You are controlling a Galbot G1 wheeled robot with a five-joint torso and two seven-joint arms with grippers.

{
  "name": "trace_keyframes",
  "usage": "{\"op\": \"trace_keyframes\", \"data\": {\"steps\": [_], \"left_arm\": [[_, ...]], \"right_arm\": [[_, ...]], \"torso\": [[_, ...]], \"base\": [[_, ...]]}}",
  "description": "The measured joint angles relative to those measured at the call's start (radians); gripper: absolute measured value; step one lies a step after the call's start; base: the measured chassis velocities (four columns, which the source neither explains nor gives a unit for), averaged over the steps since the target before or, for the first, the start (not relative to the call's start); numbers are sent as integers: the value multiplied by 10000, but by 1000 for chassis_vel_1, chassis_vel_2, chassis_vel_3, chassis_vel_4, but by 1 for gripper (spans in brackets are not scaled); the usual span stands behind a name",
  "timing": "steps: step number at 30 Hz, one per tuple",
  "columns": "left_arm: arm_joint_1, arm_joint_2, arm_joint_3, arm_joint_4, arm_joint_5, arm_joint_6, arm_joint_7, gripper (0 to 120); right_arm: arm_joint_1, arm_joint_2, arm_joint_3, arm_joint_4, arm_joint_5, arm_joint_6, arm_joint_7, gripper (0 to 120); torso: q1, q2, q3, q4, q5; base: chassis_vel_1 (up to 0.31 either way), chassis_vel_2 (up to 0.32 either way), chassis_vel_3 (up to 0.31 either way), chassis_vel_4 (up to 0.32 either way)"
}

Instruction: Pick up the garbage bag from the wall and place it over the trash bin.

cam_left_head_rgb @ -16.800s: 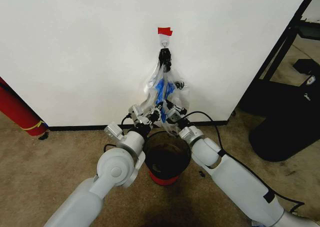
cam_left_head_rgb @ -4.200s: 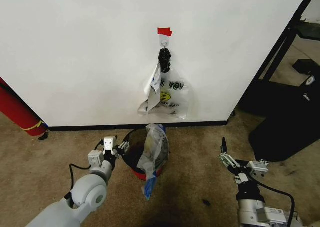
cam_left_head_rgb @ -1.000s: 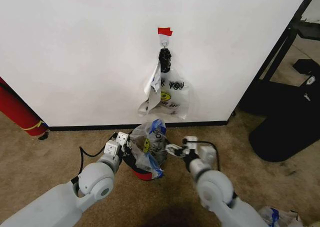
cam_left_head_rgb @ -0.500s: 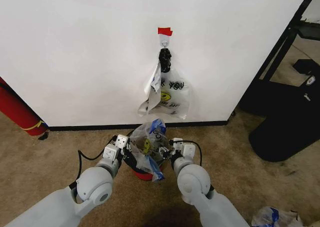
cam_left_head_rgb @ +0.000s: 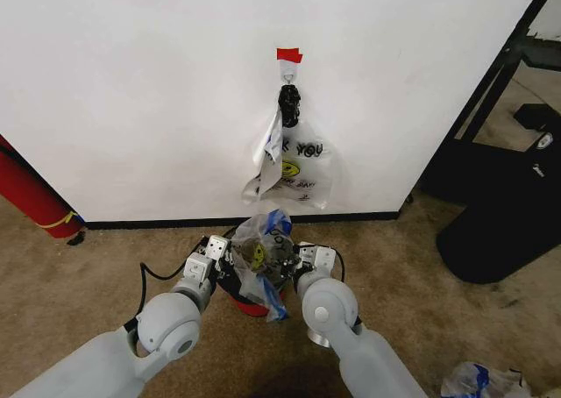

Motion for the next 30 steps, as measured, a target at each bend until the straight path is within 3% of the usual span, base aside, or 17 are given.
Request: {"op": "trace_keyframes", "data": {"steps": [4,18,30], "left_arm": [[23,-31,-21,21,-11,-23,41,0],[871,585,-1182,-831,-746,-110,43,0],[1631,994,-1867,-1059,-1588,-106,-174,0]], "right_arm": [[-18,106,30,-68,126,68,101,1],[-1335,-224,1380,736,-381,976,-1998,1],[-2680,-480,2290,1829,-55,962,-3781,1]], "torso": [[0,0,-1,0,-1],[0,0,0,2,2],[-1,0,0,2,1]], "base": [[0,0,0,0],[0,0,0,0],[0,0,0,0]]}}
